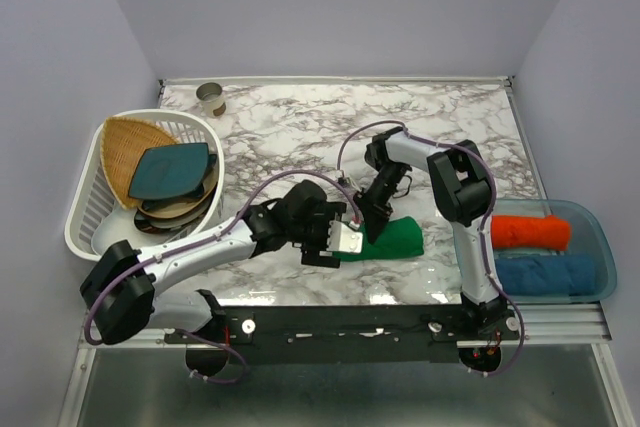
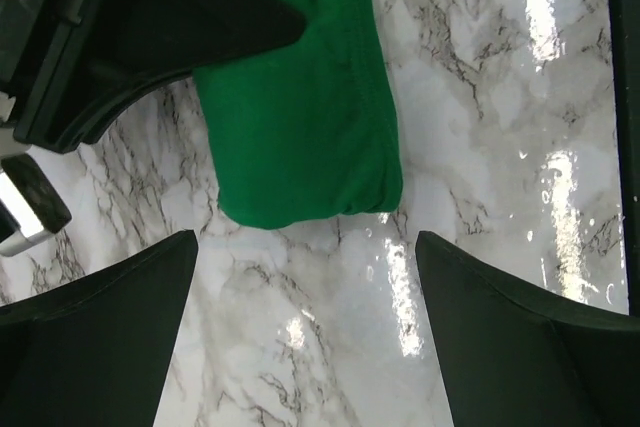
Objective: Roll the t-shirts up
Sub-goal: Roll the T-shirt to the center of the board.
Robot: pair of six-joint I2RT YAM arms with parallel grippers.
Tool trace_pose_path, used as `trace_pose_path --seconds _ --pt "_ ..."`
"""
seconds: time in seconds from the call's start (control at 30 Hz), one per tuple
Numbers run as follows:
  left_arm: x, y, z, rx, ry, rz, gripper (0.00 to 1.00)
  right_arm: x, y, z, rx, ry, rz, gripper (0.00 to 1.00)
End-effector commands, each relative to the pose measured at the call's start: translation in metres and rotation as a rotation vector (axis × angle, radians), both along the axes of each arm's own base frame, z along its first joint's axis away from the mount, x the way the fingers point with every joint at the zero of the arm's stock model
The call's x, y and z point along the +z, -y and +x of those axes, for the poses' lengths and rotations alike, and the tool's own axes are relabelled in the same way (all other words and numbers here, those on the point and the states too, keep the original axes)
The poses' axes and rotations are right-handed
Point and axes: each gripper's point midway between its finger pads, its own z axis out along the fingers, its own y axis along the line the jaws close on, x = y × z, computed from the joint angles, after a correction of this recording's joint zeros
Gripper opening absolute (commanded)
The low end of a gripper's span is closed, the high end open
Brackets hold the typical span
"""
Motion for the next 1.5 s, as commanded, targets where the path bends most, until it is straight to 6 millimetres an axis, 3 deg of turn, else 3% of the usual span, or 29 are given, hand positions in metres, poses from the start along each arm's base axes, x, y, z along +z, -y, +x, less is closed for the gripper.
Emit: trace_pose_path --seconds 0.0,0.23,0.3,0.63,0.9,1.0,1.07,1.1,1.13,1.33,1.37,1.43,1.47 --pt "0.014 0.031 -0.001 -0.052 0.072 -0.114 0.98 -0.034 0.020 0.005 0.037 0.018 -0.116 0.41" --pt "-0.002 0.066 0.011 0.031 0.025 -0.140 0.95 -0.036 0.020 0.005 0.020 0.022 -0.123 0.41" --pt "-0.006 0.070 0.006 0.026 -0.013 -0.140 0.95 -0.036 0.020 0.005 0.015 0.024 -0.126 0.41" --pt "-0.059 0.063 0.017 0.117 -0.035 -0.015 0.95 -0.034 0.016 0.005 -0.001 0.036 -0.104 0.41" --pt "-0.084 0.063 0.022 0.132 -0.043 0.065 0.92 -0.034 0.016 0.005 -0.001 0.041 -0.103 0.42" --pt "-0.089 0.061 0.014 0.096 -0.064 0.080 0.86 -0.032 0.016 0.008 -0.013 0.067 -0.102 0.51" --pt "-0.093 0.058 0.005 0.062 -0.087 0.094 0.82 -0.034 0.018 0.007 -0.018 0.101 -0.093 0.62" --pt "-0.095 0.056 0.003 0.053 -0.094 0.100 0.81 -0.034 0.019 0.008 -0.027 0.117 -0.087 0.78" --pt "-0.095 0.055 0.000 0.044 -0.097 0.103 0.80 -0.024 0.018 0.013 -0.040 0.167 -0.062 1.00" --pt "-0.099 0.049 -0.010 0.012 -0.126 0.117 0.76 0.001 0.035 0.043 -0.204 0.344 -0.002 1.00" --pt "-0.099 0.049 -0.012 0.007 -0.134 0.115 0.75 0.015 0.042 0.061 -0.263 0.420 0.026 1.00" --pt "-0.099 0.049 -0.015 0.005 -0.154 0.117 0.75 0.025 0.050 0.064 -0.307 0.462 0.047 1.00" --pt "-0.097 0.051 -0.016 0.004 -0.161 0.111 0.74 0.041 0.056 0.076 -0.339 0.552 0.080 1.00"
